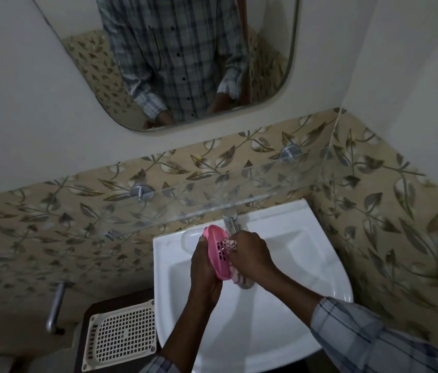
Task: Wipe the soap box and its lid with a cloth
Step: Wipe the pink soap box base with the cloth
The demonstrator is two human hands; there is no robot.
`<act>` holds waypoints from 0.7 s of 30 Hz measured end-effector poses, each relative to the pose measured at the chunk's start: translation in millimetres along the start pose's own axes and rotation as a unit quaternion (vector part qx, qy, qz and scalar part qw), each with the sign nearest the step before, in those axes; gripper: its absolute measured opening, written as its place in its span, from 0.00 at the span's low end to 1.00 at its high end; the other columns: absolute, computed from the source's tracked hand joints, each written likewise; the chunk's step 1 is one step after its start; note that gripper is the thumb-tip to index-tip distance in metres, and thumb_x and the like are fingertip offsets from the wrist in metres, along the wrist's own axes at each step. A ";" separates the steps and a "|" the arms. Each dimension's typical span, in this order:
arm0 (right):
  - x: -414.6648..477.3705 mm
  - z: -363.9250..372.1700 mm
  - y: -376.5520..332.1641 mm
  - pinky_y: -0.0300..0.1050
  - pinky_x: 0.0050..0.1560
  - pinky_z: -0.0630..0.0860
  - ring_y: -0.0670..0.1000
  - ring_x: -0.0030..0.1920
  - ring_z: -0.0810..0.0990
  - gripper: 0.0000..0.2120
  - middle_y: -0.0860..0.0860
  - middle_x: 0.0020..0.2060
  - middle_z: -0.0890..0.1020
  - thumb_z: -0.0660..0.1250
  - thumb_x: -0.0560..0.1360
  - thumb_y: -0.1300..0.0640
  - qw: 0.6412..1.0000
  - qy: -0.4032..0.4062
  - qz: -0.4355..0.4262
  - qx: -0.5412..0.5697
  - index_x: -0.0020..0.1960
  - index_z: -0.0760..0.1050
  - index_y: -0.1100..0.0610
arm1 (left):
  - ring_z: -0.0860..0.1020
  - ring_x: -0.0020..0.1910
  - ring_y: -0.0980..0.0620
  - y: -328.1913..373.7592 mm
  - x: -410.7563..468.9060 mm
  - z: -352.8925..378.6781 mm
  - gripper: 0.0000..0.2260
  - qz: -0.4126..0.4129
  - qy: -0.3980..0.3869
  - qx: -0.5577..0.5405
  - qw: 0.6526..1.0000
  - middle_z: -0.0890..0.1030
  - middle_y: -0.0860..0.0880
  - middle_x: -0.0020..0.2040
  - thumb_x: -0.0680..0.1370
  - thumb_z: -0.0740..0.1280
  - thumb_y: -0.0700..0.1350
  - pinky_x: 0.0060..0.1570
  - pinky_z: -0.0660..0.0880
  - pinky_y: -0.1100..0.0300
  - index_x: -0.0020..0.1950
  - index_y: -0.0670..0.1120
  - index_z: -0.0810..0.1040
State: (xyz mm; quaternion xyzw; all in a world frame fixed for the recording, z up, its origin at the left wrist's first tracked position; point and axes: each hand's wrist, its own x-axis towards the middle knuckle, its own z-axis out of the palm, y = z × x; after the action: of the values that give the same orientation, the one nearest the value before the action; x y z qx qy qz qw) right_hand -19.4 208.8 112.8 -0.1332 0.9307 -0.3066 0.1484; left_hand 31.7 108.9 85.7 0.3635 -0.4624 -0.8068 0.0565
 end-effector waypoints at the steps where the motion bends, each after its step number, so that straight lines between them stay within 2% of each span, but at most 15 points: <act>1: 0.7 -1.2 -1.3 0.44 0.47 0.79 0.58 0.49 0.84 0.08 0.57 0.48 0.85 0.68 0.75 0.59 1.000 -0.005 0.011 0.011 0.53 0.80 0.61 | 0.87 0.41 0.46 -3.1 -1.2 -1.4 0.20 0.002 0.004 0.002 1.000 0.87 0.43 0.42 0.84 0.57 0.57 0.37 0.83 0.55 0.50 0.47 0.84; 3: -7.1 -0.2 -7.1 0.42 0.45 0.78 0.58 0.47 0.85 0.08 0.58 0.44 0.85 0.66 0.76 0.60 0.999 -0.006 0.002 0.050 0.50 0.81 0.63 | 0.86 0.35 0.47 -5.5 -0.3 -3.4 0.26 -0.006 0.006 0.003 1.000 0.86 0.42 0.36 0.83 0.55 0.60 0.33 0.82 0.57 0.44 0.47 0.87; 4: -14.7 1.8 -10.0 0.40 0.45 0.78 0.58 0.46 0.85 0.07 0.59 0.42 0.86 0.66 0.75 0.62 0.996 0.011 -0.035 0.084 0.48 0.82 0.63 | 0.86 0.35 0.47 -3.8 -0.2 -3.4 0.26 -0.014 0.015 -0.005 1.000 0.86 0.42 0.36 0.83 0.56 0.60 0.34 0.82 0.57 0.43 0.46 0.88; 6: -32.0 2.2 -8.1 0.40 0.49 0.76 0.55 0.47 0.83 0.11 0.58 0.45 0.86 0.68 0.73 0.67 0.973 0.050 -0.187 0.125 0.52 0.84 0.60 | 0.86 0.41 0.44 1.7 4.4 -3.2 0.22 -0.041 0.018 -0.035 0.998 0.86 0.40 0.42 0.82 0.60 0.57 0.40 0.82 0.55 0.54 0.40 0.85; 8: -36.4 -4.3 14.0 0.46 0.53 0.76 0.57 0.49 0.80 0.18 0.57 0.49 0.84 0.70 0.69 0.72 0.938 0.025 -0.334 0.096 0.57 0.83 0.60 | 0.84 0.46 0.41 7.7 4.7 -5.5 0.23 -0.077 0.009 -0.057 0.995 0.86 0.37 0.46 0.82 0.61 0.56 0.43 0.83 0.51 0.62 0.37 0.77; 9: -31.7 -9.3 28.4 0.50 0.53 0.77 0.58 0.49 0.80 0.18 0.57 0.50 0.84 0.71 0.69 0.73 0.920 0.018 -0.385 0.072 0.56 0.83 0.61 | 0.83 0.49 0.39 10.9 2.7 -7.5 0.23 -0.098 0.003 -0.064 0.993 0.85 0.35 0.49 0.82 0.60 0.56 0.45 0.82 0.47 0.63 0.37 0.76; 11: -22.8 -8.9 46.6 0.52 0.50 0.77 0.56 0.49 0.80 0.15 0.56 0.48 0.85 0.71 0.68 0.73 0.913 0.045 -0.400 0.067 0.52 0.84 0.62 | 0.79 0.54 0.36 14.8 0.2 -10.9 0.24 -0.128 -0.005 -0.058 0.990 0.80 0.33 0.56 0.83 0.58 0.57 0.52 0.77 0.42 0.66 0.37 0.73; 13: -24.8 7.5 41.6 0.51 0.49 0.77 0.55 0.49 0.78 0.20 0.55 0.47 0.83 0.69 0.65 0.74 0.936 0.092 -0.317 0.118 0.53 0.84 0.59 | 0.79 0.53 0.37 18.8 0.0 -6.8 0.24 -0.131 -0.017 -0.052 0.990 0.80 0.34 0.57 0.83 0.58 0.56 0.53 0.76 0.43 0.69 0.37 0.71; 14: -29.0 19.2 35.3 0.50 0.51 0.77 0.54 0.50 0.78 0.23 0.53 0.49 0.82 0.67 0.66 0.74 0.942 0.110 -0.290 0.129 0.56 0.83 0.56 | 0.81 0.51 0.38 20.3 0.4 -3.1 0.25 -0.130 -0.024 -0.054 0.990 0.82 0.34 0.54 0.83 0.58 0.56 0.50 0.78 0.44 0.68 0.36 0.71; 16: -38.7 38.7 35.9 0.48 0.56 0.75 0.53 0.55 0.77 0.24 0.50 0.53 0.80 0.66 0.68 0.71 0.927 0.110 -0.343 0.104 0.60 0.80 0.53 | 0.83 0.47 0.38 21.4 3.9 -1.3 0.25 -0.136 -0.033 -0.058 0.988 0.84 0.34 0.50 0.83 0.59 0.56 0.44 0.80 0.47 0.66 0.35 0.73; 19: -11.4 14.8 66.2 0.53 0.62 0.71 0.58 0.55 0.80 0.17 0.54 0.54 0.83 0.64 0.72 0.65 0.872 0.071 -0.483 0.023 0.58 0.81 0.56 | 0.78 0.53 0.35 26.3 2.1 -9.9 0.26 -0.193 -0.057 -0.072 0.977 0.82 0.32 0.52 0.84 0.57 0.55 0.52 0.74 0.41 0.66 0.33 0.73; 21: 18.4 -14.2 78.7 0.57 0.65 0.69 0.58 0.56 0.80 0.14 0.55 0.54 0.84 0.62 0.76 0.64 0.860 0.056 -0.503 -0.056 0.56 0.82 0.56 | 0.76 0.53 0.34 26.3 2.1 -15.4 0.25 -0.226 -0.064 -0.088 0.968 0.82 0.31 0.53 0.83 0.58 0.54 0.57 0.71 0.40 0.66 0.32 0.73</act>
State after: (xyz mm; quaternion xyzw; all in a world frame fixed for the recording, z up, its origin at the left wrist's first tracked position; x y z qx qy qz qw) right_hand -53.8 271.3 72.1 -0.5742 0.7591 -0.2940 -0.0866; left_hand 33.5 82.3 100.5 0.3998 -0.2982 -0.8576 -0.1259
